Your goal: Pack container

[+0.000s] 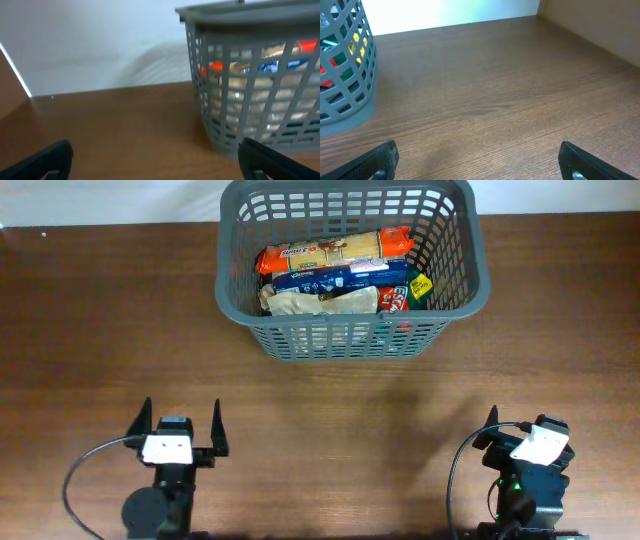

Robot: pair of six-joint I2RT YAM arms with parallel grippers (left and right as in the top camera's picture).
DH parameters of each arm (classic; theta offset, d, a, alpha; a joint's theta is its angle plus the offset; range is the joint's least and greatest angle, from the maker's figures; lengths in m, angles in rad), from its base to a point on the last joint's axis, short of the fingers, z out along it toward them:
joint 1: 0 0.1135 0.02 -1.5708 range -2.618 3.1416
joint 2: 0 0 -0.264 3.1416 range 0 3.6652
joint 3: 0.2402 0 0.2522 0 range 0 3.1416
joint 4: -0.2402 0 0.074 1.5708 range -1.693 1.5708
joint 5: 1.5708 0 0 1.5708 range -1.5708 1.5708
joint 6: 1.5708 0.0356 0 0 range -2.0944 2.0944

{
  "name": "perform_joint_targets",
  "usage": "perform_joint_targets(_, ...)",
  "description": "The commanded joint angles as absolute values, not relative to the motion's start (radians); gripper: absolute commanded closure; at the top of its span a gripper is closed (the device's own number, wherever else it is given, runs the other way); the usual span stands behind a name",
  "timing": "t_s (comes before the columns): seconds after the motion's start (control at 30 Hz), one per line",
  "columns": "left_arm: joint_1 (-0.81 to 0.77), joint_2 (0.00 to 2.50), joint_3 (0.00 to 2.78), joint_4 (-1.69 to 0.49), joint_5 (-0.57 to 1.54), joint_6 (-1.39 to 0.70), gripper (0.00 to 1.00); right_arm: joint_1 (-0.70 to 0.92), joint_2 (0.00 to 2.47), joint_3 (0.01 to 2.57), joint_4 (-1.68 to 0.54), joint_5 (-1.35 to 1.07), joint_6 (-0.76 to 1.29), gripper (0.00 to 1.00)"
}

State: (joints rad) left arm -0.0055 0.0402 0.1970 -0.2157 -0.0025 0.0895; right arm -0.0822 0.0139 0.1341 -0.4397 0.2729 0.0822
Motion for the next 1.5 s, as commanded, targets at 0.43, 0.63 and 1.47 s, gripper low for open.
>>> perform_joint_targets(0.43, -0.01, 0.005, 0.048, -0.165, 0.012, 0.102, 0.01, -0.079, 0.004, 0.127, -0.44, 0.289, 0.083, 0.01)
perform_joint_targets(0.63, -0.01, 0.005, 0.048, -0.165, 0.012, 0.102, 0.01, -0.079, 0.004, 0.127, -0.44, 0.289, 0.083, 0.01)
perform_joint_targets(1.47, -0.01, 0.005, 0.048, -0.165, 0.012, 0.102, 0.01, -0.079, 0.004, 0.127, -0.44, 0.289, 0.083, 0.01)
